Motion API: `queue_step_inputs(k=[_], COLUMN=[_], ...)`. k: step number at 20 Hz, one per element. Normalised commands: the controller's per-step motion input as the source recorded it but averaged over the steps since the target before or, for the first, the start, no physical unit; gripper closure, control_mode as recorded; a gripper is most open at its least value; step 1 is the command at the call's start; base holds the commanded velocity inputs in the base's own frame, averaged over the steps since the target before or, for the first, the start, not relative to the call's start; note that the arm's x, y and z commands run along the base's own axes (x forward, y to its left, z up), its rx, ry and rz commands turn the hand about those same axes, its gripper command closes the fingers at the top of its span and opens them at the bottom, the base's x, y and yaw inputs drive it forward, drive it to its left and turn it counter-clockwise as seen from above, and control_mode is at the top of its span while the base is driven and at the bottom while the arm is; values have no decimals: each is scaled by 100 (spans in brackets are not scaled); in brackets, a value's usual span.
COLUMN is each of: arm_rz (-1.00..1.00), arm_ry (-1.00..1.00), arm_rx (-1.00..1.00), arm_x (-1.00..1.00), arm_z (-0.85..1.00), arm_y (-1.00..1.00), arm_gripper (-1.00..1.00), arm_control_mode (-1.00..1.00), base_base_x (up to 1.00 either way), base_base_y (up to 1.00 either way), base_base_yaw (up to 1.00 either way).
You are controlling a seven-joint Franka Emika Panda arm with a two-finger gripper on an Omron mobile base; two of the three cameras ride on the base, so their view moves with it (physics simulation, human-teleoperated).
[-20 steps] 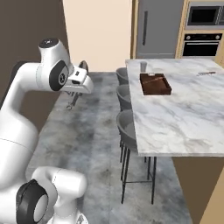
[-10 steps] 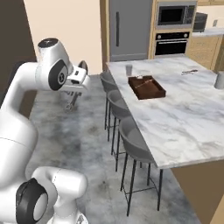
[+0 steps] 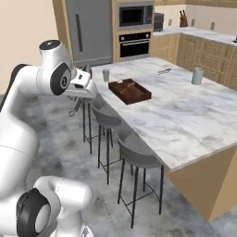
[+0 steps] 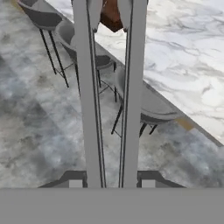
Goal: Take the tongs from the drawer on the left and place them on the dining counter next to the tray containing the kebab skewer.
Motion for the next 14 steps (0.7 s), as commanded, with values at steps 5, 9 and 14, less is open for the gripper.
queue_step_inputs(k=[5,9,14], arm_rz=[0,0,0], arm_ry=[0,0,0], arm_rx=[0,0,0], arm_x=[0,0,0], arm_z=[0,0,0], arm_y=[0,0,0], arm_gripper=[100,100,100], arm_control_mode=[100,100,100], base_base_x=[22,20,23], base_base_y=[75,82,90], base_base_yaw=[-49,-51,-50])
